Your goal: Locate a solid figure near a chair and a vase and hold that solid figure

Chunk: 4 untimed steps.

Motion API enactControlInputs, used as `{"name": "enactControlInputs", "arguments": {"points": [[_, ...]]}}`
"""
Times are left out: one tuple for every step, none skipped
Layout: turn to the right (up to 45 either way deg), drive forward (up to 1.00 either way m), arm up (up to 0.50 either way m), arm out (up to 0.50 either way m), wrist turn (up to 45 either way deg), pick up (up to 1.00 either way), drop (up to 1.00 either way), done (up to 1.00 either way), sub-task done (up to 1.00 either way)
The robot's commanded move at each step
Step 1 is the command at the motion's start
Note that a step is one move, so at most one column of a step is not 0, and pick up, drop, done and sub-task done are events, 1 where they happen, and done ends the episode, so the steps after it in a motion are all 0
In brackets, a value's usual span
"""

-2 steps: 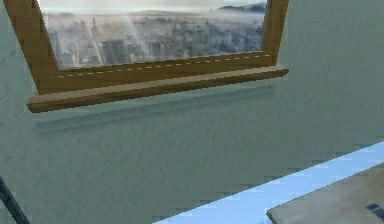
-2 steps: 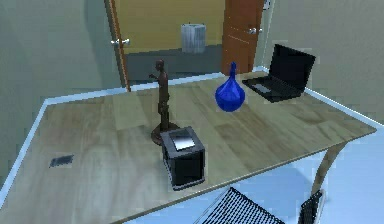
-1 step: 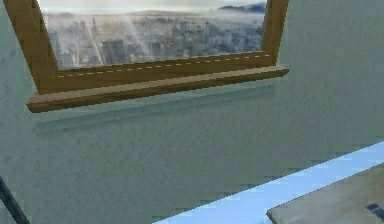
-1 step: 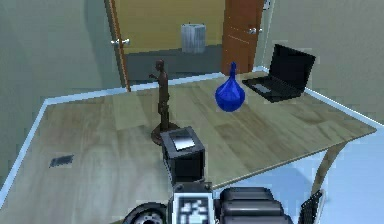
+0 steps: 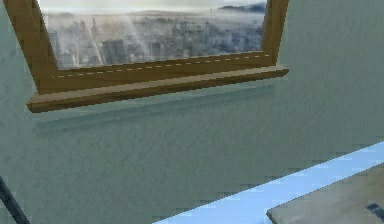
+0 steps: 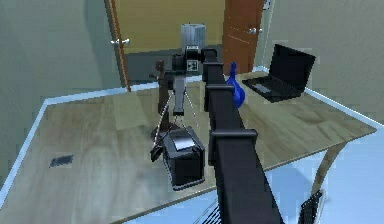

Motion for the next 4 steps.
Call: {"name": "enactControlInputs", "arguments": {"points": [[0.0,0.0,0.0,0.0,45.0,0.0,0.0,0.0,0.0],[0.0,0.0,0.0,0.0,45.0,0.0,0.0,0.0,0.0],[0.0,0.0,0.0,0.0,45.0,0.0,0.0,0.0,0.0],[0.0,0.0,0.0,0.0,15.0,0.0,0.0,0.0,0.0]]}}
